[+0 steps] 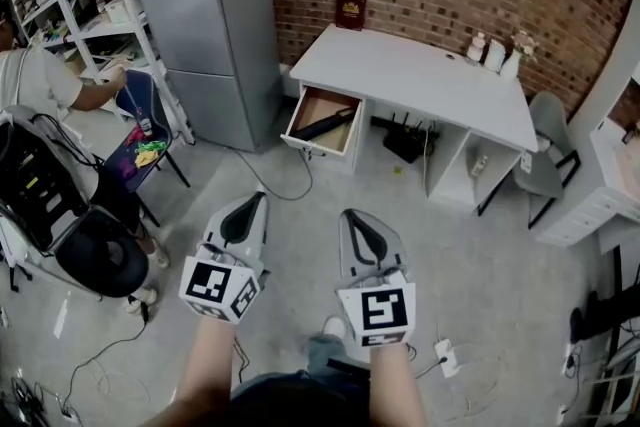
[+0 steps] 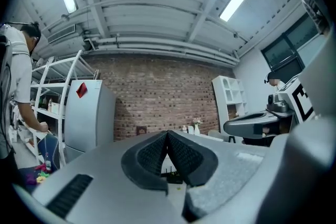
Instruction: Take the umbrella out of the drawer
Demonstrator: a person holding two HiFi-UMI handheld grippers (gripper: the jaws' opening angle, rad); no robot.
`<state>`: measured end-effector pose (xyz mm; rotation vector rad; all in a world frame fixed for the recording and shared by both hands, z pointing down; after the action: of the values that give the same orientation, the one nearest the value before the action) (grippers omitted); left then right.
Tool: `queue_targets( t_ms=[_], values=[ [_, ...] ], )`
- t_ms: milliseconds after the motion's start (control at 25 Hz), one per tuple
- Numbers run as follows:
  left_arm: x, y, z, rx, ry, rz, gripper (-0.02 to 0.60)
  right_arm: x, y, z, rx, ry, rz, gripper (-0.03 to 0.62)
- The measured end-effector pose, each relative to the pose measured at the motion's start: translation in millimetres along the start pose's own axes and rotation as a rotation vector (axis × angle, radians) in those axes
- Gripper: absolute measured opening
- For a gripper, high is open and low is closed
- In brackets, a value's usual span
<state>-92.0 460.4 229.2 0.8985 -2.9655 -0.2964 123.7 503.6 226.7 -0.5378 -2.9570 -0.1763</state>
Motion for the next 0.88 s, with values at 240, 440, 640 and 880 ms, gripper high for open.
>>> queue_targets(
  t_ms=[240,440,640,880],
  values=[
    [13,-86,-16,0.016,-0.011,0.036,-0.002,-65,-70,-19,0.014,-0.026,0.033,-0.008],
    [22,-130,-32,0.041,-0.004,0.046,-0.002,-95,-107,-33,0.033,-0.032,0.053,-0.008],
    [34,-158,-51,0.071,0.016,0.05,-0.002,-110,-138,-46,0.06,-0.029,0.067,-0.008],
    [72,-194,-85,0.1,0.042,0.053,-0.002,-124,-187,-69,0.092,-0.016,0.062,-0.008]
  ],
)
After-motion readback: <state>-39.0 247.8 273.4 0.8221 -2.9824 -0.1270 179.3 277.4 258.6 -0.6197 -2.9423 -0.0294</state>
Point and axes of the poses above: the fingertips, and each gripper's own axes: y backward along the fingers, x to its left, z out of its top, the point moved 10 cm from there along y, backward along the fingers, and after that the axes turned 6 degrees about -x, right-handed, at the moved point
